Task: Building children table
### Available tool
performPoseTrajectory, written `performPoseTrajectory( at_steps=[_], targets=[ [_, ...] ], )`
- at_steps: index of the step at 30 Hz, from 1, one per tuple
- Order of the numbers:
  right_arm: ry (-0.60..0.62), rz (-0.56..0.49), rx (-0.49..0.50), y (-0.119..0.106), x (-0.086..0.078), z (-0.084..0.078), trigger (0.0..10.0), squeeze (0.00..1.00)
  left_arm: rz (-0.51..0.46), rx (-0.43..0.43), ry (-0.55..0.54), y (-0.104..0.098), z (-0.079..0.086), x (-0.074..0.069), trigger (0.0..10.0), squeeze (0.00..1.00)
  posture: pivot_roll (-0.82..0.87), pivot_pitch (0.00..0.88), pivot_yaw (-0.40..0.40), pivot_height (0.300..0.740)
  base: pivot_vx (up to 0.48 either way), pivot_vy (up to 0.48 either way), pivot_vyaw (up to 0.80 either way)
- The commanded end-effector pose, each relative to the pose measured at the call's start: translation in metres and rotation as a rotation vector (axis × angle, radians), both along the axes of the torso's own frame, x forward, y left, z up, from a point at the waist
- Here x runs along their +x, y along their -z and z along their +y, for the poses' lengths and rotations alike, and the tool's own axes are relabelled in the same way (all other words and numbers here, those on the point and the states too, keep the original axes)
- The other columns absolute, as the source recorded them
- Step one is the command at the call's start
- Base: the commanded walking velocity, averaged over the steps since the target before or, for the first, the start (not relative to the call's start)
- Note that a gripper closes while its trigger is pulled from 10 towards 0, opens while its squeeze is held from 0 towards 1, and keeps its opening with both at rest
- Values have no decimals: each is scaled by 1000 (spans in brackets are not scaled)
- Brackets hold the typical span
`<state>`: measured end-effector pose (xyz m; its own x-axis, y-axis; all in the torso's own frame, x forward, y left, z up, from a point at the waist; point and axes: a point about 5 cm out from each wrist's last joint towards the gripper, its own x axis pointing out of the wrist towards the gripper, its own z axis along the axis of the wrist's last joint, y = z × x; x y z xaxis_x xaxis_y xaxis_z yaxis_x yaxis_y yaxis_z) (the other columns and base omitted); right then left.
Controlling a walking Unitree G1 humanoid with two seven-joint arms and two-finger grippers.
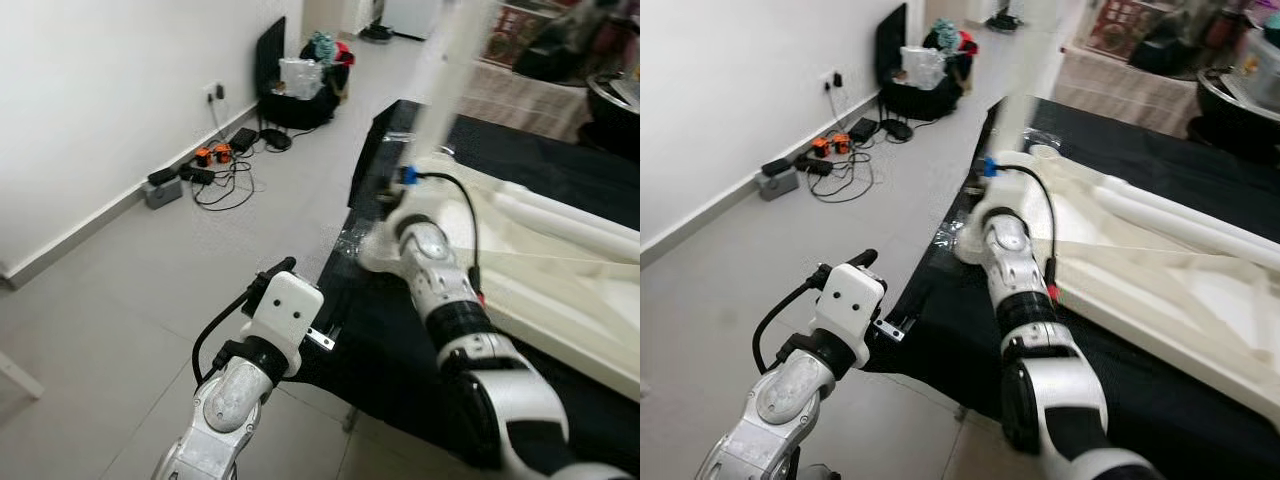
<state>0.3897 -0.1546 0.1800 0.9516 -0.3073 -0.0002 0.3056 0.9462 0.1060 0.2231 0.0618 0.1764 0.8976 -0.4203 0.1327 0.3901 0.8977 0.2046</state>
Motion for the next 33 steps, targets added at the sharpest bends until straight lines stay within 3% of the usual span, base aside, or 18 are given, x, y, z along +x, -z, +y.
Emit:
performPoseTrajectory(
  at_steps=[1,3,4,9,10,14,15,16,17,20,21,22,23,24,26,28,32,33],
  targets=[
    [101,79,-17,14,-7,-9,0,0,4,-2,16,1,-4,0,10000,0,76,40,-128,740,0,0,0],
    [89,94,-13,14,-8,-1,0,0,6,-2,16,2,-4,0,10000,0,76,42,-129,740,0,0,0],
    [34,114,29,17,-7,15,10000,0,9,-2,18,2,-5,-1,10000,0,75,47,-132,740,0,0,0],
    [-61,81,63,13,-1,32,10000,0,10,-4,16,2,-5,-1,10000,0,75,47,-131,740,0,0,0],
    [-92,49,61,7,0,36,10000,1000,11,-4,14,2,-4,-1,10000,0,75,48,-131,740,0,0,0],
    [-134,-5,64,-3,3,39,10000,1000,10,-4,12,2,-3,-1,10000,0,74,52,-130,740,0,0,0],
    [-197,-43,46,-13,4,42,10000,1000,10,-4,12,2,-3,-1,10000,0,74,51,-131,740,0,0,0],
    [-282,-72,48,-22,5,46,10000,0,10,-4,12,2,-4,-1,10000,0,74,51,-131,740,0,0,0],
    [-395,-81,87,-28,6,51,10000,0,10,-4,12,2,-3,-1,10000,0,70,55,-129,740,0,0,0],
    [-504,-92,115,-32,6,53,10000,0,10,-4,12,2,-3,-1,10000,0,70,55,-129,740,0,0,0],
    [-624,-91,159,-34,5,57,10000,0,10,-4,13,2,-3,0,10000,0,69,56,-129,740,0,0,0],
    [-624,-91,159,-34,5,57,10000,0,10,-4,13,2,-3,0,10000,0,69,56,-129,740,0,0,0],
    [-759,-103,180,-36,4,56,10000,0,10,-4,14,2,-4,0,10000,0,72,56,-130,740,0,0,0],
    [-759,-103,180,-36,4,56,10000,0,10,-4,14,2,-4,0,10000,0,72,56,-130,740,0,0,0],
    [-1080,-143,207,-38,-5,48,10000,0,8,-5,13,1,-4,0,10000,0,74,59,-130,740,0,0,0],
    [-1272,-166,208,-38,-14,45,10000,0,7,-5,13,1,-4,0,10000,0,76,59,-129,740,0,0,0],
    [-1455,-138,167,-29,-22,48,10000,0,7,-8,14,1,-4,0,10000,0,80,60,-130,740,0,0,0],
    [-1455,-138,167,-29,-22,48,10000,0,7,-8,14,1,-4,0,10000,0,80,60,-130,740,0,0,0]
  ],
)
